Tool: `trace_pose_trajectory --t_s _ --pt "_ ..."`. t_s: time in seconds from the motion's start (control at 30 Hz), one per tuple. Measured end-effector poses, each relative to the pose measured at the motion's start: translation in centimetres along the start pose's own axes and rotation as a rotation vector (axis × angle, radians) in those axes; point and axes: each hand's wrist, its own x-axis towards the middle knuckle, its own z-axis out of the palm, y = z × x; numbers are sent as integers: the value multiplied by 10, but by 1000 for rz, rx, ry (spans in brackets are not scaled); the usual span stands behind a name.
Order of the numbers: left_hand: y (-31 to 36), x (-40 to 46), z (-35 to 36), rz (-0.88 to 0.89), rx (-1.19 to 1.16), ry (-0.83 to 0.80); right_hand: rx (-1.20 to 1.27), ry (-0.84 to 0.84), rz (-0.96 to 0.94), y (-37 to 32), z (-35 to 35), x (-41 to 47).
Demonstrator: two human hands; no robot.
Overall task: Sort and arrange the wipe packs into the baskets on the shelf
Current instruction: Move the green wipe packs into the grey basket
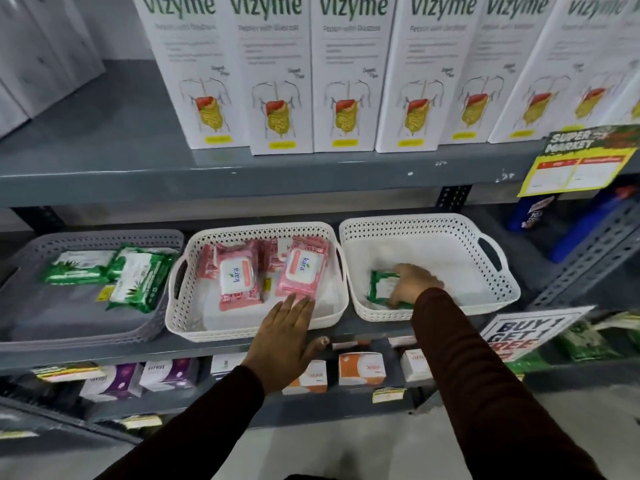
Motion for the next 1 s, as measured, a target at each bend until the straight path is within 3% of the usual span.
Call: trace_pose_trajectory --t_s 0.1,0.2,0.37,0.47,0.63,1.0 --pt "-18 -13 -5 8 -14 1 176 94 55 5 8 9" --pt "-39 -31 -12 -23 -40 5 455 322 88 -4 -2 10" --pt "-86 -71 -23 -105 -34 33 528 601 -63 -69 -17 -10" --pt "-116 -91 -28 -192 -47 24 717 545 -327 -123 -9 -25" --pt "-161 -125 -38 -296 -44 4 686 373 -672 -224 33 -75" --pt "-253 -200 -59 -554 1 30 269 263 -937 -393 112 -110"
